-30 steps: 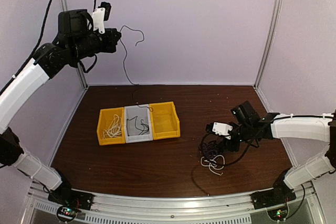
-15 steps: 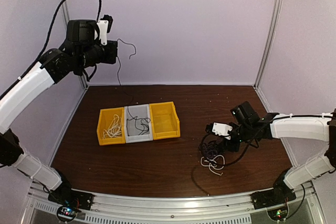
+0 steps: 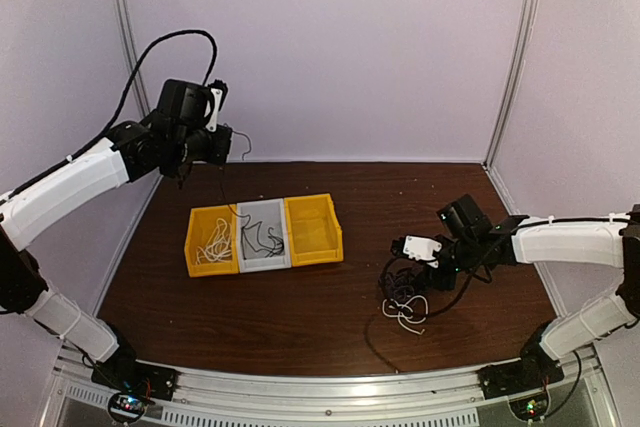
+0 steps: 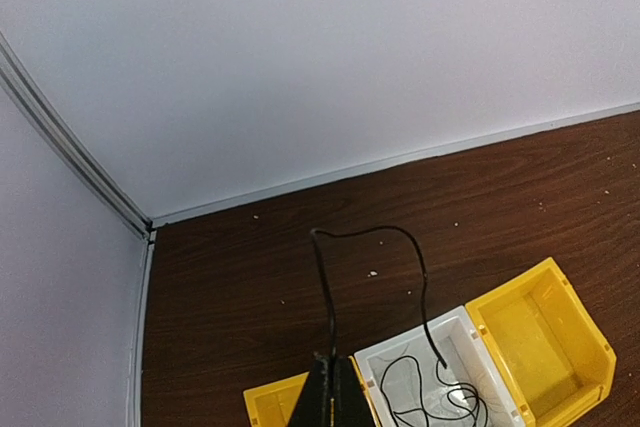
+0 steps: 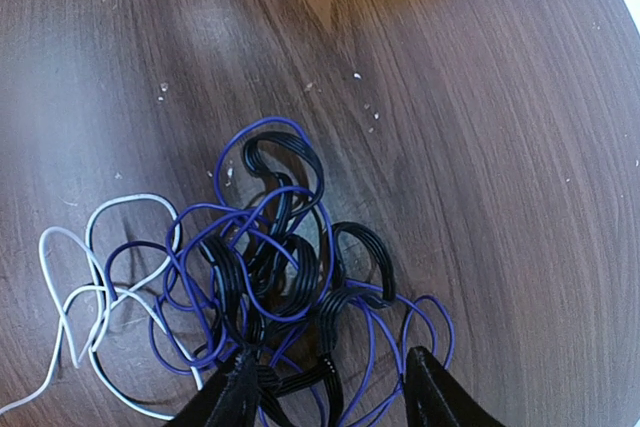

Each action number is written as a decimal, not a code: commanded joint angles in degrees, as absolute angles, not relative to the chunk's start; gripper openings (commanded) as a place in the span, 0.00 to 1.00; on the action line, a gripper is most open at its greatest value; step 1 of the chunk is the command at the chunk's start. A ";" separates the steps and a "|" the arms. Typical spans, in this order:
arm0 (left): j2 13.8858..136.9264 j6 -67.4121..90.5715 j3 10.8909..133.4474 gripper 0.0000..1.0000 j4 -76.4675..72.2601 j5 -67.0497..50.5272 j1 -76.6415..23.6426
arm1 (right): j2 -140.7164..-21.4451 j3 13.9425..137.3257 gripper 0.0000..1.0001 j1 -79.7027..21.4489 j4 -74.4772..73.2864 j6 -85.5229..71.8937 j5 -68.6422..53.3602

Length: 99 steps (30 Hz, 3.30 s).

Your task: Untangle the cables

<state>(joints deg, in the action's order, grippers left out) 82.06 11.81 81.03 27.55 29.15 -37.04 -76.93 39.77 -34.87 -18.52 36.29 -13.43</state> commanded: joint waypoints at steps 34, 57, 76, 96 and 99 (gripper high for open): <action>96.26 31.77 72.04 0.00 28.45 9.13 -36.10 | -79.32 39.62 0.51 -34.98 -19.69 37.53 -11.84; 95.37 28.12 80.32 0.00 39.62 18.11 -34.10 | -81.34 40.08 0.51 -35.06 -20.48 37.94 -11.60; 99.52 24.84 84.50 0.00 47.08 13.54 -34.10 | -81.45 40.08 0.51 -35.24 -20.74 37.79 -11.34; 113.51 21.88 92.22 0.00 41.58 8.76 -34.10 | -82.39 39.90 0.51 -35.24 -20.63 37.97 -10.79; 113.38 21.80 90.85 0.00 41.39 8.45 -34.10 | -82.90 40.13 0.51 -35.23 -20.74 38.06 -10.86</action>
